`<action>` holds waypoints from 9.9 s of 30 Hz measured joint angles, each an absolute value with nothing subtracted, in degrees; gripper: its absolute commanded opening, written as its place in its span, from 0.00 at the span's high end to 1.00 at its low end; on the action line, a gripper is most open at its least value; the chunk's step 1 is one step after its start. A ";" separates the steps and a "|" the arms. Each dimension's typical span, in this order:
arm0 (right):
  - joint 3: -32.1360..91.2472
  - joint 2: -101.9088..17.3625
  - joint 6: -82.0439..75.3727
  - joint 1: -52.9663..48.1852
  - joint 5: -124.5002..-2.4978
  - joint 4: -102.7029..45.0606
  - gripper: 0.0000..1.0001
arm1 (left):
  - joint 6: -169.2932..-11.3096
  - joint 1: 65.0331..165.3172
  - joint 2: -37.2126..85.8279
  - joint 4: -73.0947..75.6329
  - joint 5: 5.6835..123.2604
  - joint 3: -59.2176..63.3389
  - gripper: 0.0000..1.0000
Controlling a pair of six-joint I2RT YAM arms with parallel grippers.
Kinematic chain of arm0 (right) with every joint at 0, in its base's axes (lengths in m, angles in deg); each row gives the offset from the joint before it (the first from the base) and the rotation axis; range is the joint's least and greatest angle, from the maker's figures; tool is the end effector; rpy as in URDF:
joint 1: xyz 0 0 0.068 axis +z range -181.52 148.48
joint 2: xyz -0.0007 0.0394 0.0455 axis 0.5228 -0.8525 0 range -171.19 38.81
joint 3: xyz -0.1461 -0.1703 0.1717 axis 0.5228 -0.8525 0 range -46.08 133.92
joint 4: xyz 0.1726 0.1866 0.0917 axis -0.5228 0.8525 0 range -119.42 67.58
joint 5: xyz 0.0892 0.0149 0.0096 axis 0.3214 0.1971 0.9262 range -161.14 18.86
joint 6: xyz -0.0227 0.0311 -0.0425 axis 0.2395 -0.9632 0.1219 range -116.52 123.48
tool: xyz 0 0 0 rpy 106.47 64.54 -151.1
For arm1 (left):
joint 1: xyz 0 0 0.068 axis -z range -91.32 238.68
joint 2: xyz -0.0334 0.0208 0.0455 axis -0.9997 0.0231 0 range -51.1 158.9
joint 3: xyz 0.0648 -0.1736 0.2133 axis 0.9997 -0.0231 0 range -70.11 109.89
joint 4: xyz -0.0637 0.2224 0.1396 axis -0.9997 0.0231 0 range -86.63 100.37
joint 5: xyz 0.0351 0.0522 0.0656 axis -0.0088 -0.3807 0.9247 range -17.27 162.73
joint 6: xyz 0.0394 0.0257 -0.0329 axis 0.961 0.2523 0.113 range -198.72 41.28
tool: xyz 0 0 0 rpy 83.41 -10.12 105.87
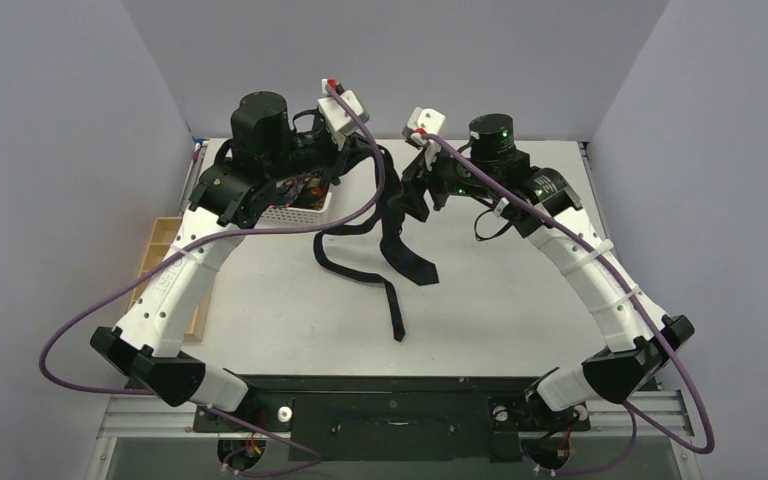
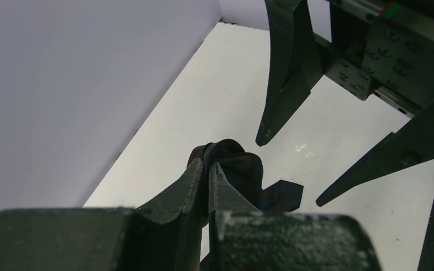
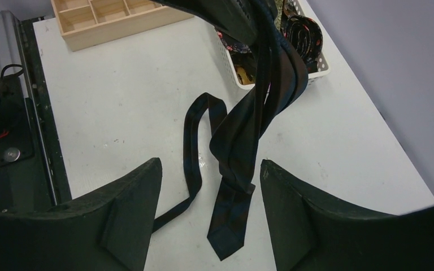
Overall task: Roll the ties
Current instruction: Flatten out the tie at the center of the board.
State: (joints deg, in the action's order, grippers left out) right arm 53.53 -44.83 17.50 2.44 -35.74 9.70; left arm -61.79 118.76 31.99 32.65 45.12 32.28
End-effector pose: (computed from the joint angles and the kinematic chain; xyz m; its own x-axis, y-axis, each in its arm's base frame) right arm 0.2490 0.1961 0.4714 -0.0989 -0.3047 -0.9473 -0.9494 0.3142 -0.0019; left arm 0.2636 -0.1745 0.5071 0.1009 0.2397 -0.9656 0.8465 0.4893 0.2099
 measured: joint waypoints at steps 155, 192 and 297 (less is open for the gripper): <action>55.15 -30.71 -10.70 -13.91 -46.80 -36.44 1.00 | -82.97 119.53 27.62 15.16 34.25 21.70 0.14; 55.37 -37.37 -29.95 -10.39 -33.27 -49.10 1.00 | -83.61 135.44 34.72 13.02 30.32 26.93 0.62; 37.25 -39.21 -6.74 -15.46 -30.28 -19.88 1.00 | -76.00 133.93 39.38 39.16 54.87 55.43 1.00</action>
State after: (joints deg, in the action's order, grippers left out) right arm 37.25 -39.21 -6.74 -15.46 -30.28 -19.88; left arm -76.00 133.93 39.38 39.16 54.87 55.43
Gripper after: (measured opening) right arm 0.006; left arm 0.007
